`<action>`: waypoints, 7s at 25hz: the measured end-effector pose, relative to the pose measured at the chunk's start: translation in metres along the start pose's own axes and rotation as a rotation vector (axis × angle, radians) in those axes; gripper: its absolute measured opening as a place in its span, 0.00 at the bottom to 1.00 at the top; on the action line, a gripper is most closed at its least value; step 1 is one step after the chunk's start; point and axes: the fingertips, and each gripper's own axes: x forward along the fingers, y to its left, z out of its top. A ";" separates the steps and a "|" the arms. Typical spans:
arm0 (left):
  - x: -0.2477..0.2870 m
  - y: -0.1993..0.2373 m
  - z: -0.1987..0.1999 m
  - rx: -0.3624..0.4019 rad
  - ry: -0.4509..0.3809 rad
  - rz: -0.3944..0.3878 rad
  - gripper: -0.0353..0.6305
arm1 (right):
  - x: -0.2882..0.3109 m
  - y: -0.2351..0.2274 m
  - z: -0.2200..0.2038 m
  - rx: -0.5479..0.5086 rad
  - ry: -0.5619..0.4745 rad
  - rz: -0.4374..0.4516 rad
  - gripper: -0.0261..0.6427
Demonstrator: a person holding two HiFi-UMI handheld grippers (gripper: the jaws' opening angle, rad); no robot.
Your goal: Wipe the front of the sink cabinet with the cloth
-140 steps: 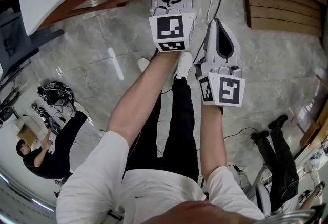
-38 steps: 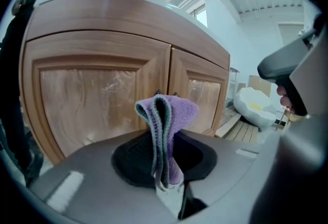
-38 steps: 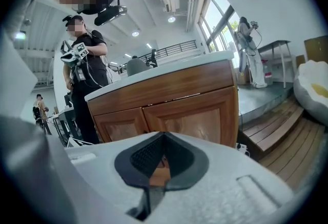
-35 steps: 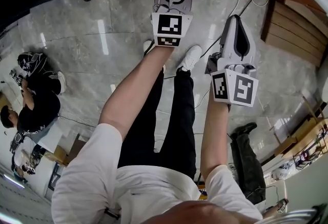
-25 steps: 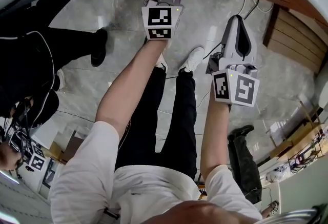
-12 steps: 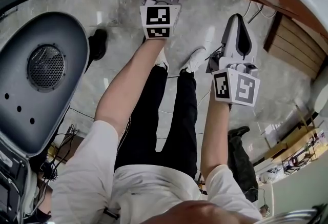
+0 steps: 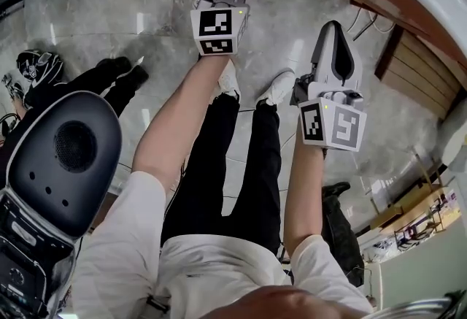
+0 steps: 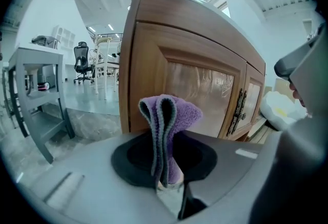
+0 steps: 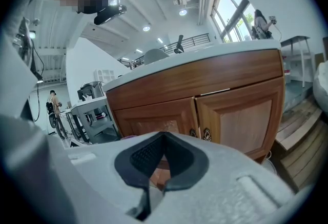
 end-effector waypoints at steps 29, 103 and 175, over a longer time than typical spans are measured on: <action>0.011 0.022 -0.049 -0.065 0.049 0.035 0.16 | 0.004 0.003 -0.034 0.016 0.032 0.009 0.03; 0.075 -0.176 -0.073 -0.050 0.132 -0.081 0.16 | -0.052 -0.144 -0.056 0.116 0.004 -0.112 0.03; 0.124 -0.430 -0.073 0.108 0.168 -0.370 0.17 | -0.142 -0.307 -0.070 0.211 -0.027 -0.308 0.03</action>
